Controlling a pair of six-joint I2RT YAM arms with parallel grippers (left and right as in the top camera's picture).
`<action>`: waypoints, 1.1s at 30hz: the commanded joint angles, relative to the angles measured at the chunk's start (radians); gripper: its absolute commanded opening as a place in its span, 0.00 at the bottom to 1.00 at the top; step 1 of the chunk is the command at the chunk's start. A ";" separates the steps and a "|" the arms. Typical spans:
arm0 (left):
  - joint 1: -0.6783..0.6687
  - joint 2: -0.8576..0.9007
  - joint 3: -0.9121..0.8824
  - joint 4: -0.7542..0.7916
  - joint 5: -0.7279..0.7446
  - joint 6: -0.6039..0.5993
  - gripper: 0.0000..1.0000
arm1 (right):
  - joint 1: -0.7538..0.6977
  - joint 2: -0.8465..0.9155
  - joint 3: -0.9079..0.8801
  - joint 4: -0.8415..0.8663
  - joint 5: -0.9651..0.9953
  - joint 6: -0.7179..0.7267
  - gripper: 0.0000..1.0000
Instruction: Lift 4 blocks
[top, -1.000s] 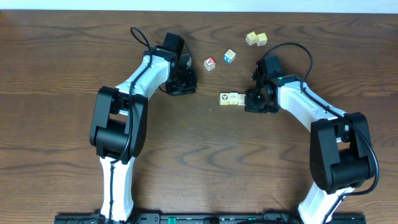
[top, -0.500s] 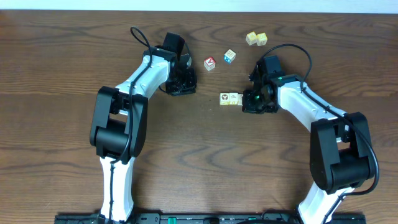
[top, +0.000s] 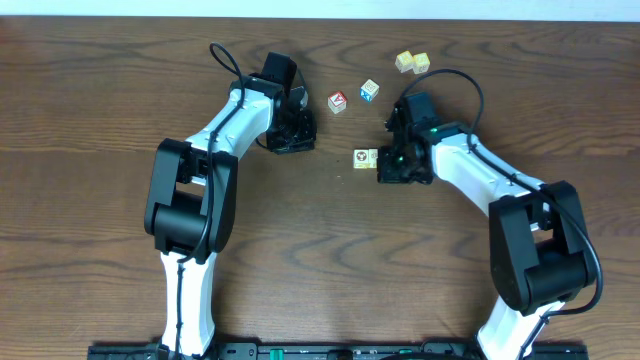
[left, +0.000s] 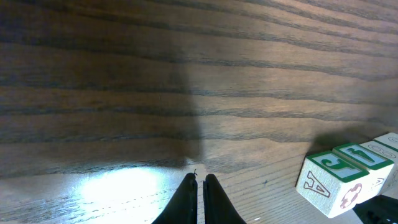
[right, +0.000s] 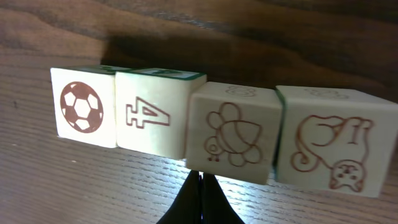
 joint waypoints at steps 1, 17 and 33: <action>0.003 -0.012 -0.008 0.000 0.002 0.014 0.07 | 0.016 0.008 0.021 0.003 0.076 0.000 0.01; 0.003 -0.012 -0.008 0.000 0.002 0.014 0.07 | 0.020 0.008 0.021 0.018 0.119 0.008 0.01; 0.003 -0.012 -0.008 -0.007 0.002 0.014 0.07 | -0.013 -0.084 0.129 -0.088 0.086 0.033 0.01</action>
